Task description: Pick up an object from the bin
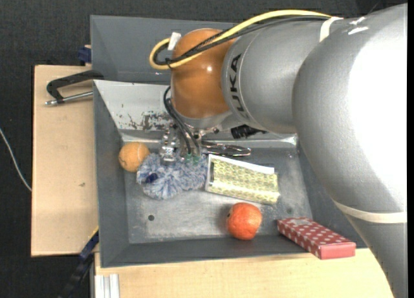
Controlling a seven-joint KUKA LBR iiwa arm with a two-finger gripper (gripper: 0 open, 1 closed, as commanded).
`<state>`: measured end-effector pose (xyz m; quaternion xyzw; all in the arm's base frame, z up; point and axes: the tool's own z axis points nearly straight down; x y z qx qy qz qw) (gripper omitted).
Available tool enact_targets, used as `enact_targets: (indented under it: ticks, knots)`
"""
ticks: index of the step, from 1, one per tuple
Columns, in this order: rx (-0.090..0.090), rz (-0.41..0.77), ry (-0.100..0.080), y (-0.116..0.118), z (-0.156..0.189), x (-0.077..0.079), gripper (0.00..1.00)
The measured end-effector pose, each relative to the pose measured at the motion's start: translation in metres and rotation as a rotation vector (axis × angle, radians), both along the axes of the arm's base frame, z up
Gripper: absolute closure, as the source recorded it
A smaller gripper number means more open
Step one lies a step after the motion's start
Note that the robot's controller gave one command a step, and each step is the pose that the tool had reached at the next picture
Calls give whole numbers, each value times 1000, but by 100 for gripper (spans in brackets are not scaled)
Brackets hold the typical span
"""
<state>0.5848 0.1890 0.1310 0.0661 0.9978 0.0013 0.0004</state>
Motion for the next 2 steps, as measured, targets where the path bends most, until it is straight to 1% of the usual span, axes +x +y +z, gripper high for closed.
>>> enact_targets:
  ticks: [1,2]
  knots:
    - [1,22,-6,-32,19,15,100]
    - [0,21,-4,-37,22,15,100]
